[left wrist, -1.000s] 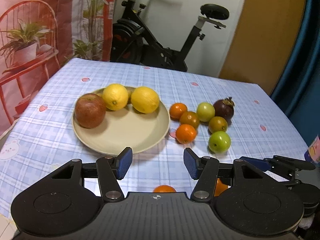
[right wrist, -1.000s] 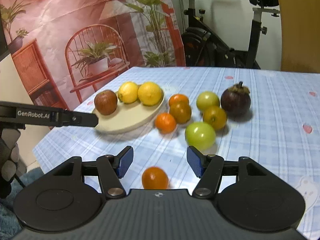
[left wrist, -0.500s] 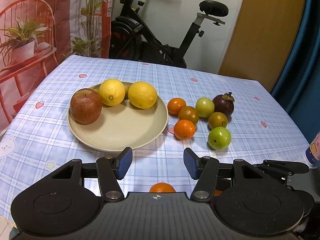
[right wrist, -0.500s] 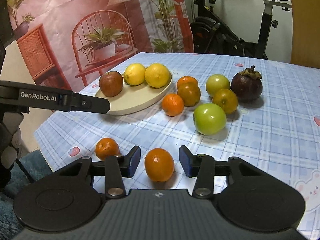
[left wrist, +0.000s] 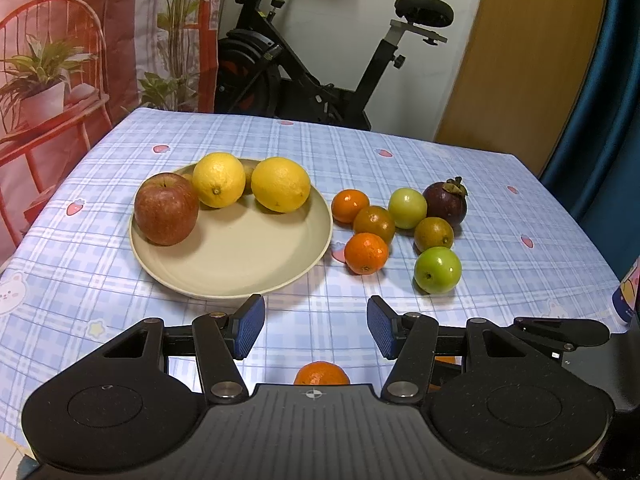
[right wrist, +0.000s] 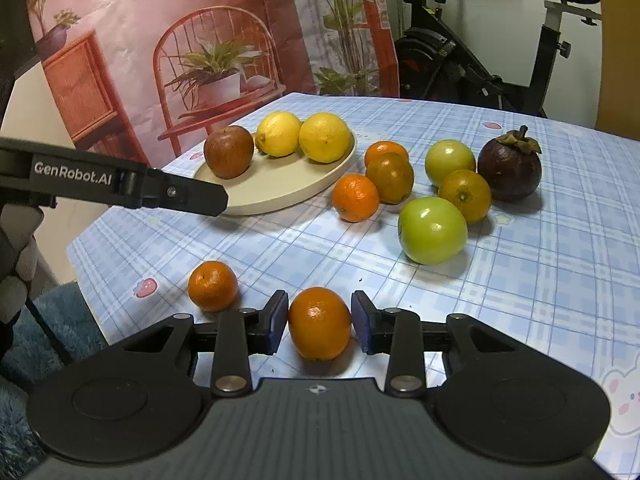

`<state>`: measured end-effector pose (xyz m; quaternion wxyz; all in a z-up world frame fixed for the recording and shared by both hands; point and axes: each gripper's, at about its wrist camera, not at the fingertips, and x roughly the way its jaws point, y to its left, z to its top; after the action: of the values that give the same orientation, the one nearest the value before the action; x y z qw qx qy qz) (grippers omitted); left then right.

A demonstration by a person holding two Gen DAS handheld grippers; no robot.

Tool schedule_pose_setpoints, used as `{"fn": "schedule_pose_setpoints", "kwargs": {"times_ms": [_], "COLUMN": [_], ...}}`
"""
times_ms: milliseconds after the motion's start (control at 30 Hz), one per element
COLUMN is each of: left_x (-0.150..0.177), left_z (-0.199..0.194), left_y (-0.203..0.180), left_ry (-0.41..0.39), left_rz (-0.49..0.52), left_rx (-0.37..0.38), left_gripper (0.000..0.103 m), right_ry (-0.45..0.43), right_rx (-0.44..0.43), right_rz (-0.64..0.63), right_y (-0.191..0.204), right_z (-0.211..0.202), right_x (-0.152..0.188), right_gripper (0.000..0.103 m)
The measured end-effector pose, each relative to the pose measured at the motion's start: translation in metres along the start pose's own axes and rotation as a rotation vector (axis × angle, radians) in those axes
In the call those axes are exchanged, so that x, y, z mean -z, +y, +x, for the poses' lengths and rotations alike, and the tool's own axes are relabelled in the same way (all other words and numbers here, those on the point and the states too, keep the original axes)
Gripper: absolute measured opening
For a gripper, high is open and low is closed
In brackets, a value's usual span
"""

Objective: Organize fruits
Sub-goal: 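Grasp a tangerine with the right gripper while the left grasps another tangerine, then lift both tangerines and carry them toward the cream plate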

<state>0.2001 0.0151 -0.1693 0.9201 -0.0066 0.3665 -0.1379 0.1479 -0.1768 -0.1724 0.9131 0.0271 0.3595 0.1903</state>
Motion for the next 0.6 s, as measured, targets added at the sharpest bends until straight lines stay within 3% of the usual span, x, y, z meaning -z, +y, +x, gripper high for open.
{"fn": "schedule_pose_setpoints", "kwargs": {"times_ms": [600], "left_x": [-0.0008], "left_z": [0.0023], "left_y": [-0.0011], "left_ry": [0.019], "left_rz": [-0.003], "left_rx": [0.006], "left_gripper": [0.059], "right_ry": [0.008], "right_rx": [0.001], "right_rz": [-0.015], "right_y": [-0.0043], "right_z": [0.0017], "right_x": [0.0042], "right_gripper": [0.037]}}
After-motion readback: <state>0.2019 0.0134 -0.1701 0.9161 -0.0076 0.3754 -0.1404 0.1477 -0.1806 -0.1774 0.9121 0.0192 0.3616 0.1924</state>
